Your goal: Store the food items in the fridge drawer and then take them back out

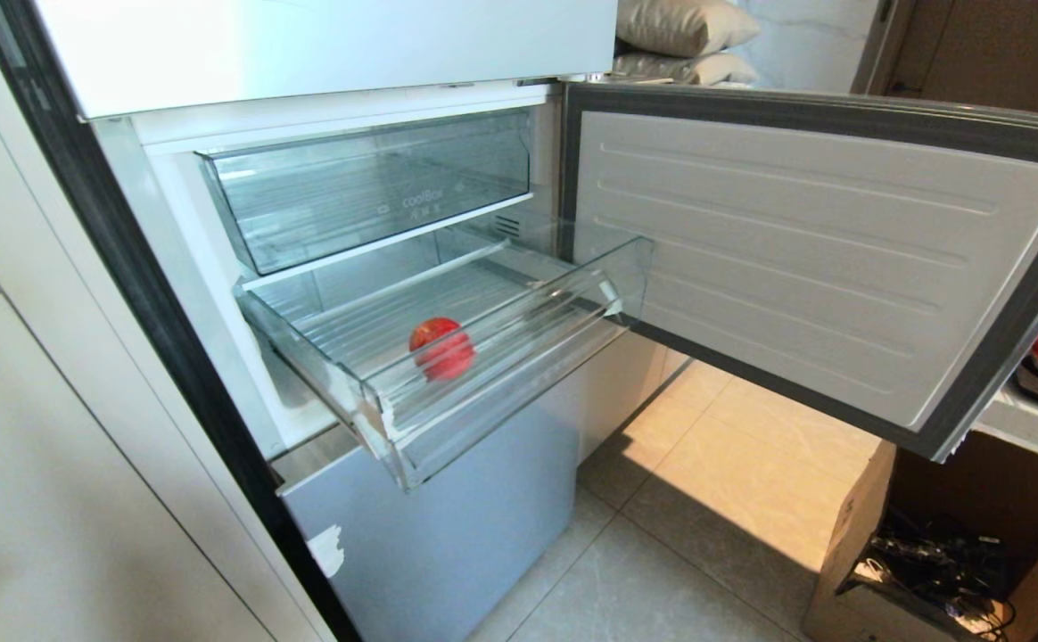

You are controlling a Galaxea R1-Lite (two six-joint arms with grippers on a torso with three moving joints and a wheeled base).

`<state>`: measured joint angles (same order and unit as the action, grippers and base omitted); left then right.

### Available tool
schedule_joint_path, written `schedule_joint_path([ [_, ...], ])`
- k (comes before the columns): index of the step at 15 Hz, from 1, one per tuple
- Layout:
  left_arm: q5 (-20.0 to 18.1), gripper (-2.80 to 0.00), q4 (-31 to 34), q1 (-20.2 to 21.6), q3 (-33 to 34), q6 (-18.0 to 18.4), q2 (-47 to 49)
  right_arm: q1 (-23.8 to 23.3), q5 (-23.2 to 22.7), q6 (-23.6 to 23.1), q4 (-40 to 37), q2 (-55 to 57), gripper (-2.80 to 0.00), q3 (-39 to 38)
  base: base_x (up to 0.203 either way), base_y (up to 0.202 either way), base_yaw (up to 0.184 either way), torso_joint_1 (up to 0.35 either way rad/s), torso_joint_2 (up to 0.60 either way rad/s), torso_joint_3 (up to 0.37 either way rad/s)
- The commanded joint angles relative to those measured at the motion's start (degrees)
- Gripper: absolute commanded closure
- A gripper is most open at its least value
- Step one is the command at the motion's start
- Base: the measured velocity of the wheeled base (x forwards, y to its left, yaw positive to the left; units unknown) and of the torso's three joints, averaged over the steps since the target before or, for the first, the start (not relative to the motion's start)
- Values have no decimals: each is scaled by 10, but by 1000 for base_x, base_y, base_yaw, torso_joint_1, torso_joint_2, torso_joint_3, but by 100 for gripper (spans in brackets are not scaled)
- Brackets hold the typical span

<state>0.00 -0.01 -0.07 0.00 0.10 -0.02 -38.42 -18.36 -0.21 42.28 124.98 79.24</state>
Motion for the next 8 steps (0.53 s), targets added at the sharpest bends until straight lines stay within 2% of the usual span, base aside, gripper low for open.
schedule_joint_path([
  [1,0,0,-1,0,0,0,0,-1,10,-1,2,35,-280,36,0,0,0,0,0,0],
  [8,0,0,0,0,0,0,0,0,19,-1,3,77,-280,68,0,0,0,0,0,0],
])
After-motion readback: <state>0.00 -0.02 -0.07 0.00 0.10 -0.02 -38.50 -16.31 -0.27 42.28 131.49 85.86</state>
